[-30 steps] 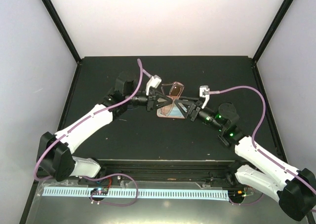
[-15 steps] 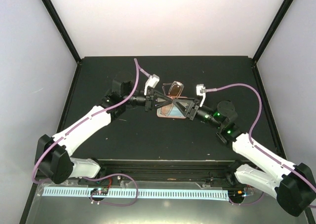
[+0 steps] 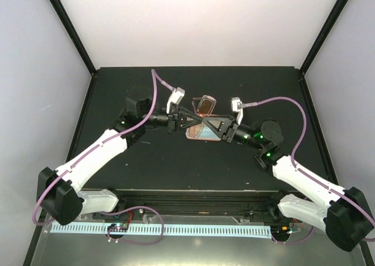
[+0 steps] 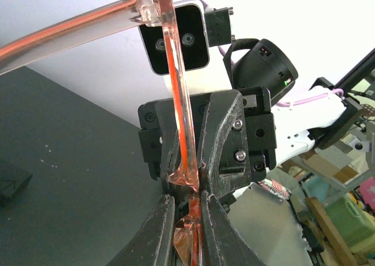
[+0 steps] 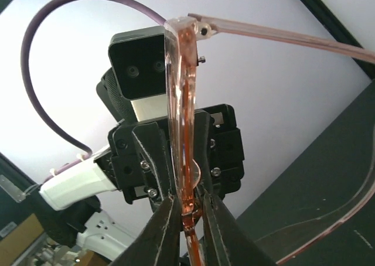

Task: Organize the sunglasses
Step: Pick up the sunglasses from the center of the board.

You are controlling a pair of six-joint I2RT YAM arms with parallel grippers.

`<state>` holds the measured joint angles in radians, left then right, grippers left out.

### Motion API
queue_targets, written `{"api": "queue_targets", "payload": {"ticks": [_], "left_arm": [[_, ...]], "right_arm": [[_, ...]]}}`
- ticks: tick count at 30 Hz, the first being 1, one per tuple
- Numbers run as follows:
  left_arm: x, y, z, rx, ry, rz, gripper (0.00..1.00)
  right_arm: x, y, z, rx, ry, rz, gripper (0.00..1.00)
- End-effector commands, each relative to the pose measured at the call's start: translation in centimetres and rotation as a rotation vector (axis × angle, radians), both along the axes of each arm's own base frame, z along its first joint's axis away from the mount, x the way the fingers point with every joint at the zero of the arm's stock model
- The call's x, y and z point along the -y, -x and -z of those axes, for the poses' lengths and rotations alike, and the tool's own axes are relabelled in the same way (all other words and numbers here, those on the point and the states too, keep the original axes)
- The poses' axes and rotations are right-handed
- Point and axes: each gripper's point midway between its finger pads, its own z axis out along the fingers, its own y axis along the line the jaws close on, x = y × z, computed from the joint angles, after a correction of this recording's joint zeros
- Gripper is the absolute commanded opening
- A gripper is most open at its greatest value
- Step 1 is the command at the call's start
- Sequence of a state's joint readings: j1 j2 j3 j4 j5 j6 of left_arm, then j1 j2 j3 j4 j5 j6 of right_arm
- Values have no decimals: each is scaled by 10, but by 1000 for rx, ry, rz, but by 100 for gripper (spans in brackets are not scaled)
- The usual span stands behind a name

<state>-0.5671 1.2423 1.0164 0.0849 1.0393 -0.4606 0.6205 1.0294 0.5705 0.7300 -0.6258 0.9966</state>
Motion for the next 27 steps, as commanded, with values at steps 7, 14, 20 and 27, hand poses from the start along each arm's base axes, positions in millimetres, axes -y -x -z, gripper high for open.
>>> {"api": "queue_targets", "payload": {"ticks": [7,14,20,27], "left_arm": [[0,25,-15,18,42,97,10],[-11,-2,-9,-11,-7,-107,50],[-53,-49,21,0,-84,-545,60],[-59,-45,42,-76,-56,-575,51]], "right_arm": [[-2,11,-32,58,-109,-72,3],[4,10,-28,88,-77,-15,1],[11,20,-35,180,-60,6,1],[3,38,-47,274,-49,-106,1]]}}
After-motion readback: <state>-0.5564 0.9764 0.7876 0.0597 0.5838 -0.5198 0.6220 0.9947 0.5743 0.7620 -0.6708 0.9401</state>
